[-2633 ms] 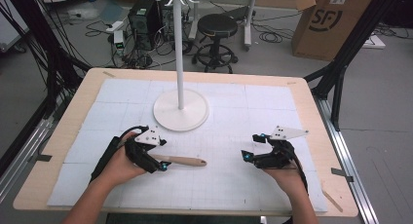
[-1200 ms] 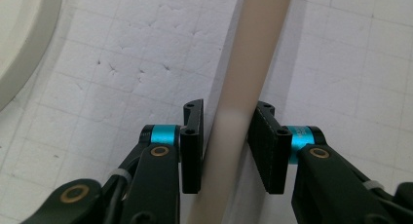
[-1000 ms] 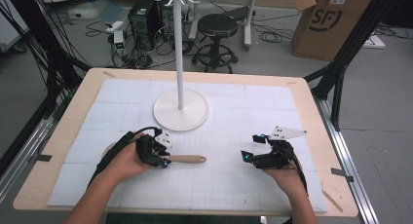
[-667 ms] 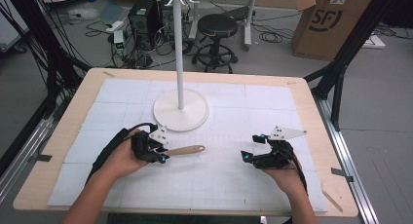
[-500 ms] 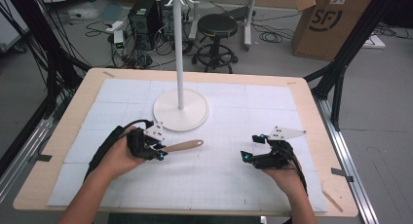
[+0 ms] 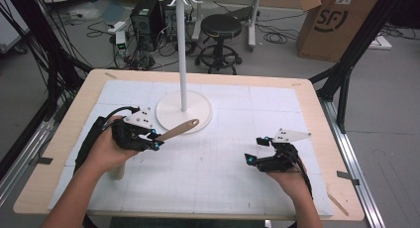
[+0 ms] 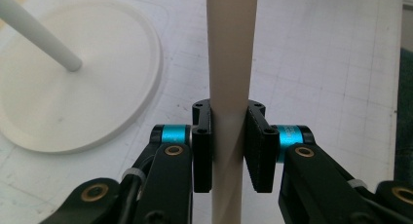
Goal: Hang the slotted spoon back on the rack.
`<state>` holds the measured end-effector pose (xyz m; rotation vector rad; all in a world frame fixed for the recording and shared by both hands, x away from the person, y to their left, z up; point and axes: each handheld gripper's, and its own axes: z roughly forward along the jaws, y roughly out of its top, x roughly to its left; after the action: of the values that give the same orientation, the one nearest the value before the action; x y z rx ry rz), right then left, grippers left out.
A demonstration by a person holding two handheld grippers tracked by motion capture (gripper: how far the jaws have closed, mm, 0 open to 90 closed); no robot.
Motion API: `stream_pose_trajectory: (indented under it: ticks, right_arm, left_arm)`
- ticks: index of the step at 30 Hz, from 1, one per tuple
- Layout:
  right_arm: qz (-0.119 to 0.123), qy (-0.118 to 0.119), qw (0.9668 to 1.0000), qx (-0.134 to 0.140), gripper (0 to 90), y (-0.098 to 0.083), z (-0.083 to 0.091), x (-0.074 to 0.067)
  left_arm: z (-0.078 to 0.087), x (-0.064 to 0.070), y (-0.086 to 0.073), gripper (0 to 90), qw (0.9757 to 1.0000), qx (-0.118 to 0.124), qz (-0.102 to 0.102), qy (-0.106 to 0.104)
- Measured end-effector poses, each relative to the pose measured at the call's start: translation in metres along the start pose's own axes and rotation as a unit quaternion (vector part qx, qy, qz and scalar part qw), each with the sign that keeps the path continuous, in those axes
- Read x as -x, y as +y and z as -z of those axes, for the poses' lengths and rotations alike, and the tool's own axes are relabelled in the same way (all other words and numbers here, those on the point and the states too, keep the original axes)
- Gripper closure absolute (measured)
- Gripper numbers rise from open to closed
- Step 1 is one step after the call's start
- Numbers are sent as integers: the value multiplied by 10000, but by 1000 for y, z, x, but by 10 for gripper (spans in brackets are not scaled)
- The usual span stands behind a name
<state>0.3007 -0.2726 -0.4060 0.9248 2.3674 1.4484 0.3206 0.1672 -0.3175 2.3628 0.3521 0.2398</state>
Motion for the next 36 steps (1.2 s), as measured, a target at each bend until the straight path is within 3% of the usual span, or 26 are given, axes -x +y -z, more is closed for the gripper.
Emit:
stream_pose_trajectory:
  ticks: [6, 12, 20, 27, 36]
  right_arm:
    - [7, -22, 10000, -19, 191, 0, 0, 0]
    - [16, -49, 10000, 27, 191, 1, 0, -1]
    - [65, -139, 9998, 105, 191, 1, 0, -2]
    - [79, -87, 9999, 77, 191, 1, -1, -3]
    - [79, -77, 9999, 97, 191, 2, -1, -3]
  left_arm:
    - [21, -7, 1, 755, 9981, 556, 190, 187]
    - [28, -11, -2, 756, 9965, 771, 316, 84]
    - [34, -11, 6, 755, 9966, 698, 311, 293]
    - [46, -13, 15, 755, 9958, 825, 282, 264]
    - [58, -15, 27, 756, 9927, 1108, 339, 348]
